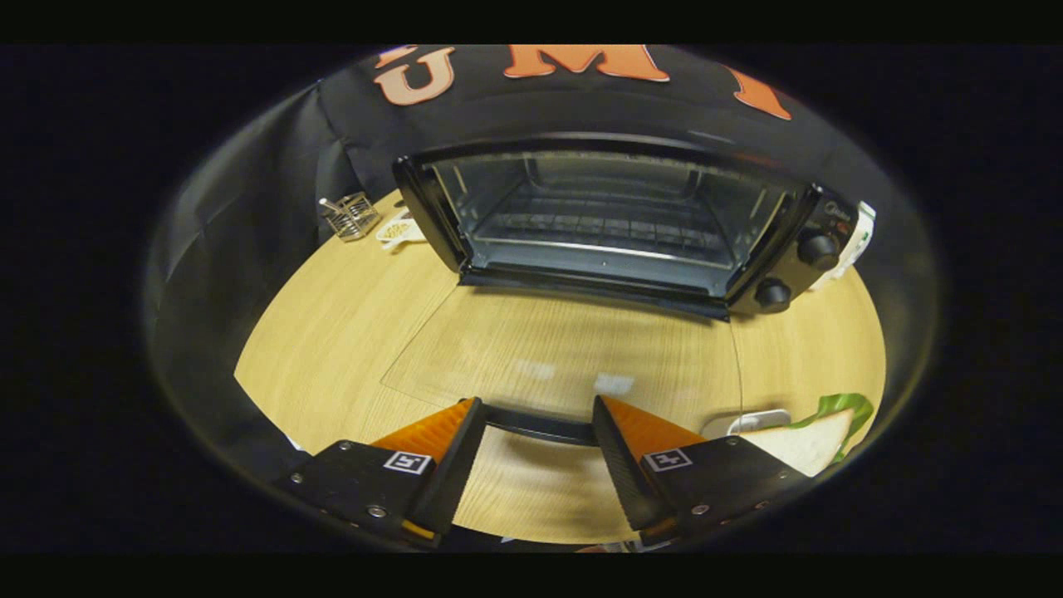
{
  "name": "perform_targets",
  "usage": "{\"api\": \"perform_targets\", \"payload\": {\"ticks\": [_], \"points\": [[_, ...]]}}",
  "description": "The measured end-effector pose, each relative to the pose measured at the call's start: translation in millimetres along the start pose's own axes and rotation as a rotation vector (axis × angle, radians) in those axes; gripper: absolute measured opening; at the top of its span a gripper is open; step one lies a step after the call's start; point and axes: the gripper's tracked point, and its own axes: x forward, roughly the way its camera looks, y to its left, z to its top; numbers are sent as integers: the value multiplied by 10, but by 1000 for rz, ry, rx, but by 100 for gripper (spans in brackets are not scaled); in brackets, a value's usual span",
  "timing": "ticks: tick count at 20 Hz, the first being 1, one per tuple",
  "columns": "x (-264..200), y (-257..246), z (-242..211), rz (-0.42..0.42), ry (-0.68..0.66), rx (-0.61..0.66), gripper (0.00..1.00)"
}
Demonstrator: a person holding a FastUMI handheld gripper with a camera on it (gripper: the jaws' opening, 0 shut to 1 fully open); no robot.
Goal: Open the toaster oven, put the food inside, and close the toaster oven door.
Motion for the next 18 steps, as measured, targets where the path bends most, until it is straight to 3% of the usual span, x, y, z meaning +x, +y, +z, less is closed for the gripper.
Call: {"api": "perform_targets", "payload": {"ticks": [7,15,18], "points": [[-1,-34,-56,35,47,49,77],[-222,-426,-161,21,60,137,75],[-355,-474,-88,45,22,172,76]]}}
